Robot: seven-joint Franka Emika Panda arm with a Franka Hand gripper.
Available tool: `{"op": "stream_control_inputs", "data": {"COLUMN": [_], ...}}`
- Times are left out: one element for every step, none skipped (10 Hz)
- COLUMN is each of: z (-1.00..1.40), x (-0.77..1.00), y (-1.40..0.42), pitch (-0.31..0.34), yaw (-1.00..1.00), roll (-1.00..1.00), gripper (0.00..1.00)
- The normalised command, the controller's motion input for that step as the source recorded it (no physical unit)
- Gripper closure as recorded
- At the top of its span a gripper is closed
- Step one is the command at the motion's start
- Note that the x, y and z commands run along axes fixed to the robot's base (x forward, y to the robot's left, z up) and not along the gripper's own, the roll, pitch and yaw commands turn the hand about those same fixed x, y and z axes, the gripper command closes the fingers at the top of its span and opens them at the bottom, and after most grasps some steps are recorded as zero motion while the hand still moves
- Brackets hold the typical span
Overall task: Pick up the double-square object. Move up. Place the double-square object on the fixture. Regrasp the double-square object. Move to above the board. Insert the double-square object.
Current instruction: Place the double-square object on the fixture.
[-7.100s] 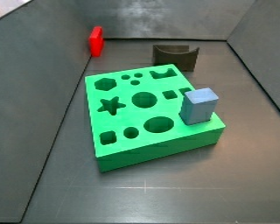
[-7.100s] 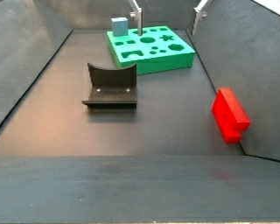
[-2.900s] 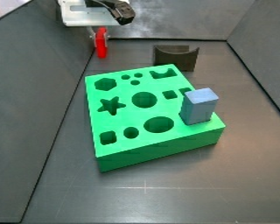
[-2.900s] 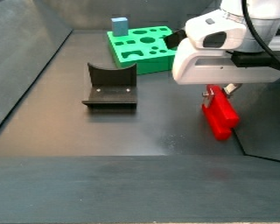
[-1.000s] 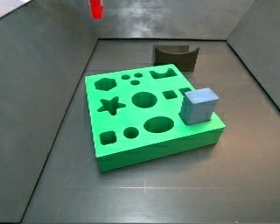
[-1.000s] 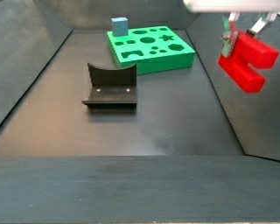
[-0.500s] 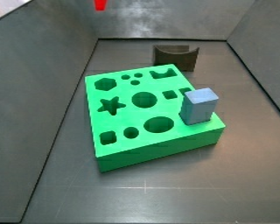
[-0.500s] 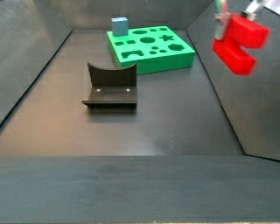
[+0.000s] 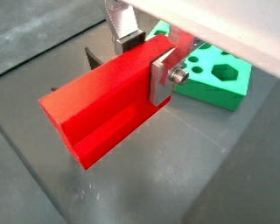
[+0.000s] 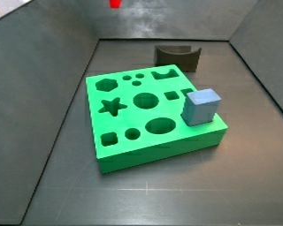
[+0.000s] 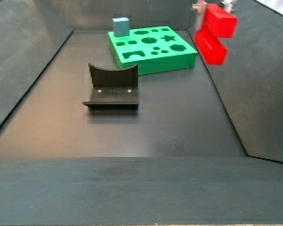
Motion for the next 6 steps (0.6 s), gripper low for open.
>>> {"op": "stream_control_inputs", "data": {"z": [0.08, 0.07, 0.06, 0.06, 0.05, 0.04], "x": [1.00, 1.00, 1.00, 1.00, 1.00, 1.00], "y": [-0.12, -0.11, -0.09, -0.08, -0.07, -0.06], "pitch": [0.149, 0.150, 0.157, 0.165, 0.174, 0.174], "yaw": [0.02, 0.03, 0.03, 0.03, 0.03, 0.03], "roll": [0.00, 0.02, 0.03, 0.04, 0.05, 0.06], "gripper": [1.00, 1.00, 1.00, 1.00, 1.00, 1.00]}}
